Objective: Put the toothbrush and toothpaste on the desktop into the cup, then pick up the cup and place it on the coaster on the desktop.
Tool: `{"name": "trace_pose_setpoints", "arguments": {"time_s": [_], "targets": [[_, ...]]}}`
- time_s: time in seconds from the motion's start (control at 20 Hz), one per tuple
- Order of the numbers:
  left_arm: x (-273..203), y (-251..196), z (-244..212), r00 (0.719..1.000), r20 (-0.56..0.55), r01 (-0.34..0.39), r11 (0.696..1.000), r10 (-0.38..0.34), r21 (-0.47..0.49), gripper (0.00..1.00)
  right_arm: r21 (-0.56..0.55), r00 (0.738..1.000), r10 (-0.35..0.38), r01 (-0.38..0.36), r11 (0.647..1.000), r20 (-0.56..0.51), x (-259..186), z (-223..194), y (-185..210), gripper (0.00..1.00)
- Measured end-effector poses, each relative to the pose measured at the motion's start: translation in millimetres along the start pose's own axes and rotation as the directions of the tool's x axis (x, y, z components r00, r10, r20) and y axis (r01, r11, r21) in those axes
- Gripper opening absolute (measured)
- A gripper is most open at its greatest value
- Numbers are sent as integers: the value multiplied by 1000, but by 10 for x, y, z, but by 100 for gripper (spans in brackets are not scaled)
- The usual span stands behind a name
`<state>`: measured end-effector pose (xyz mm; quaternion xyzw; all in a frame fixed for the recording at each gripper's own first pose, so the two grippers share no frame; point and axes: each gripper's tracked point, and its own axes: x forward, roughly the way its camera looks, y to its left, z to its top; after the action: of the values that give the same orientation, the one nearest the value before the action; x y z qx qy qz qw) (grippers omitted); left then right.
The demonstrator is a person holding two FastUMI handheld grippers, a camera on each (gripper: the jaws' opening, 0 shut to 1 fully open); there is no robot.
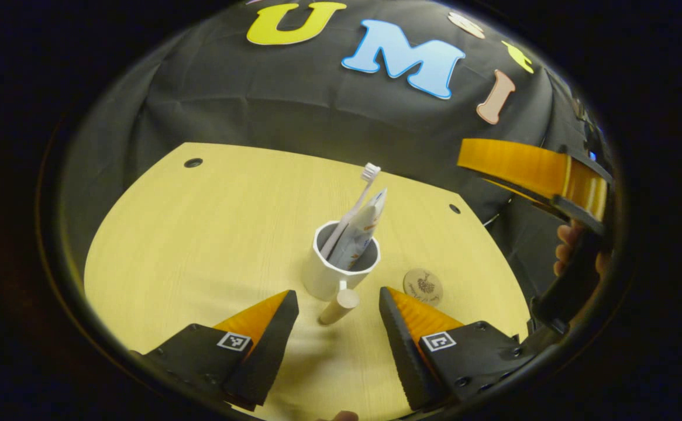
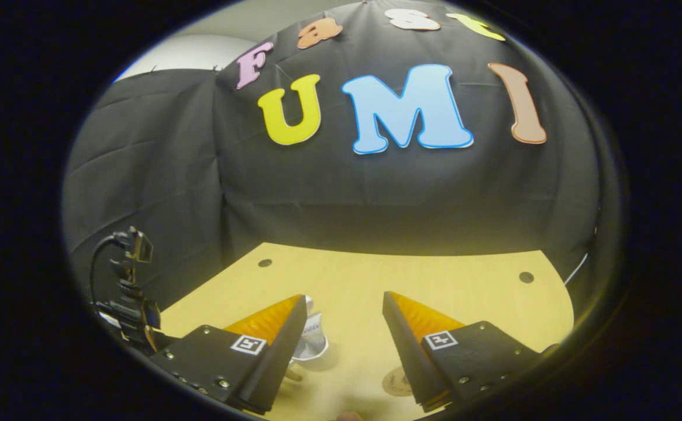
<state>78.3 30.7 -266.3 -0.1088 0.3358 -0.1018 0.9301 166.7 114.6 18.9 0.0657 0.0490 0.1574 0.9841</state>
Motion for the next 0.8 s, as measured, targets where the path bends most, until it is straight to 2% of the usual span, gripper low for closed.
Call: {"name": "trace_pose_setpoints", "arguments": {"time_s": [0.05, 0.2, 0.5, 0.55, 0.65, 0.7, 0.75, 0.8], "targets": [[43, 7, 1, 1000, -12, -4, 1000, 4, 3, 90, 4, 1000, -13, 13, 1000, -5, -40, -17, -58, 83], [181, 51, -19, 999, -38, -17, 1000, 17, 6, 91, 18, 999, -47, 47, 999, -19, -144, -102, -212, 83], [432, 143, -133, 992, -116, -39, 999, 39, -1, 90, 58, 991, -115, 119, 991, -67, -388, -302, -552, 83], [460, 156, -148, 991, -125, -42, 999, 42, 2, 82, 71, 990, -124, 129, 989, -71, -434, -325, -596, 83], [509, 186, -161, 988, -143, -51, 999, 52, 11, 82, 84, 986, -148, 154, 984, -79, -523, -373, -699, 83], [543, 206, -186, 986, -156, -55, 998, 57, 16, 88, 87, 984, -157, 164, 983, -84, -562, -396, -737, 83], [555, 200, -197, 985, -166, -52, 998, 55, 18, 87, 89, 982, -166, 174, 981, -91, -606, -416, -773, 83], [588, 194, -218, 983, -177, -50, 999, 53, 21, 82, 91, 980, -173, 182, 979, -96, -650, -439, -802, 83]]}}
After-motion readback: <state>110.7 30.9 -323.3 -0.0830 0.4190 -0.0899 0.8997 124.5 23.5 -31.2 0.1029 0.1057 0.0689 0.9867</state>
